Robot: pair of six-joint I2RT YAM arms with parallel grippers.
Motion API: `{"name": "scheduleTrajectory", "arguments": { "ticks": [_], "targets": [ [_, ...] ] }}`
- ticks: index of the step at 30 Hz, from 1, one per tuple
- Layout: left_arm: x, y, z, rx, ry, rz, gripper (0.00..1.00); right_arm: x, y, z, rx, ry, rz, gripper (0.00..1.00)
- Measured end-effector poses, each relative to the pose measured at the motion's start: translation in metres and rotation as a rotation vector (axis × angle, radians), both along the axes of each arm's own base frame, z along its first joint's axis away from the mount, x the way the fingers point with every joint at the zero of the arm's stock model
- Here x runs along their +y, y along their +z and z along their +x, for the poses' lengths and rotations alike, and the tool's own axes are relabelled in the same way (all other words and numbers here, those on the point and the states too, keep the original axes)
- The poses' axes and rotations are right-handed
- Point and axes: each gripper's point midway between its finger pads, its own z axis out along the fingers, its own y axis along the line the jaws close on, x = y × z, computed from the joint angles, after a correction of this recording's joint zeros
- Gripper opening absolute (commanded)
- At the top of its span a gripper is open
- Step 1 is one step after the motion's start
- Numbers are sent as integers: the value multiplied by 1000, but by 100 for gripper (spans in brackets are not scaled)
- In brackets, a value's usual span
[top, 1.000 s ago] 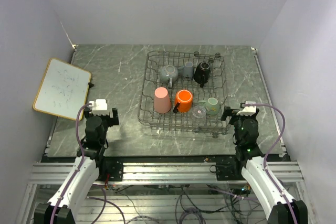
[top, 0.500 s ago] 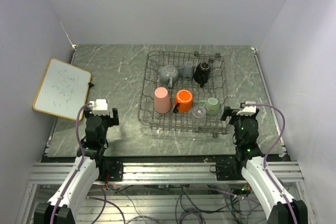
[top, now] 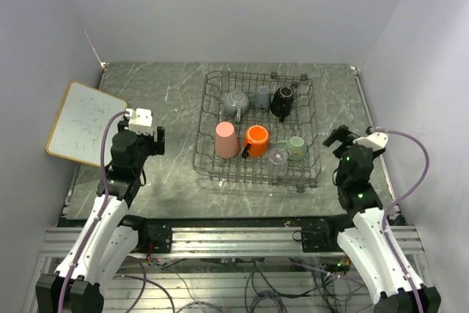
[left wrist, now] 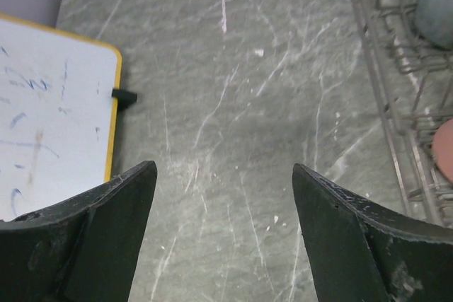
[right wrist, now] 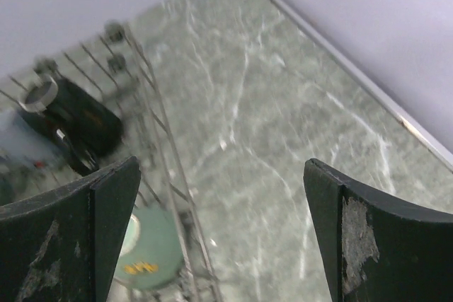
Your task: Unload the cups from the dish rack
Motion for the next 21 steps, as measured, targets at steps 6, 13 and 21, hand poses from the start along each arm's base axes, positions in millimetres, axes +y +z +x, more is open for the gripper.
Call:
{"name": "scheduleTrajectory", "arguments": {
  "ticks": [6,13,21],
  "targets": [
    [-12,55,0,8,-82,10,91,7,63,22,-93,-41,165,100],
    [-31,92,0,123,-218,44,96,67,64,61,-20,255,235,100],
    [-45,67,0,315,-317,54,100,203,65,74,115,658,136,100]
  ]
}}
